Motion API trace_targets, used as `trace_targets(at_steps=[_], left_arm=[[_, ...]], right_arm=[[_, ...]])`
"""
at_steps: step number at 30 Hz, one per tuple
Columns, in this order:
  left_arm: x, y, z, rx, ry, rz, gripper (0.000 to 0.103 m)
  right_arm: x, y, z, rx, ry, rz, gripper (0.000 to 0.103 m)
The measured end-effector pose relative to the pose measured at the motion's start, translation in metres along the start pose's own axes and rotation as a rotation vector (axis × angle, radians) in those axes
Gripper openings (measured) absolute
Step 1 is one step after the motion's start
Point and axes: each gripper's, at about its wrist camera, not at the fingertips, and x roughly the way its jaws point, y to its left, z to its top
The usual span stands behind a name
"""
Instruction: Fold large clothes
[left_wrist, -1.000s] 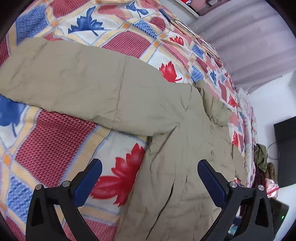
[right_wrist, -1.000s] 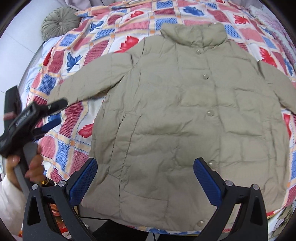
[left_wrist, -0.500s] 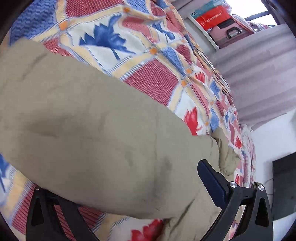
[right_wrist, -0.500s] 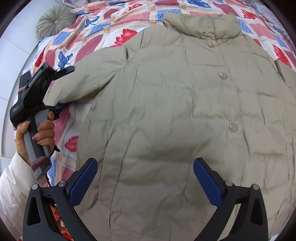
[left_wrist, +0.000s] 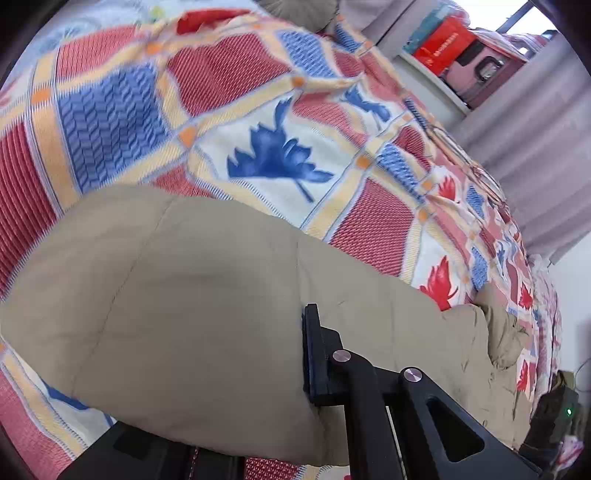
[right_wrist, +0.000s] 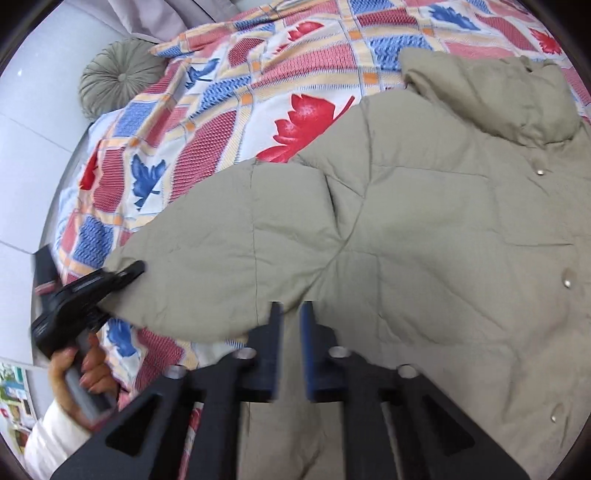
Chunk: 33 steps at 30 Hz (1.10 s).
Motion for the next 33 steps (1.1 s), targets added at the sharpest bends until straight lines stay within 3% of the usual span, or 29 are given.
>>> trace_targets(at_steps=[4, 7, 13, 18, 22, 28, 33], left_arm=[[-0.042, -0.042, 0.001, 0.142, -0.070, -0.051, 0.010], [-0.055, -0.085, -0.004, 0.224, -0.075, -0.126, 0.010], [-0.051, -0.196, -0.034, 0.397, -0.057, -0.253, 0.010], [-0.026, -0.294, -0.084, 0.579, 0.023, -0.304, 0.010], [0.015, -0.353, -0.141, 0.700, 0.096, -0.267, 0.010], [0.096, -0.379, -0.227, 0.831, 0.248, -0.103, 0.010], [0.102, -0.377, -0.254, 0.873, 0.217, -0.046, 0.010]], right_arm=[[0.024, 0.009, 0.003, -0.010, 0.003, 0.059, 0.008], [0.045, 0.009, -0.003, 0.013, 0.044, 0.098, 0.008], [0.061, 0.003, -0.011, 0.040, 0.094, 0.143, 0.008], [0.027, -0.024, -0.022, 0.083, 0.108, 0.216, 0.008], [-0.029, -0.084, -0.038, 0.168, 0.034, 0.234, 0.008], [-0.099, -0.187, -0.061, 0.300, -0.049, 0.096, 0.008], [-0.119, -0.232, -0.074, 0.375, -0.052, 0.061, 0.008]])
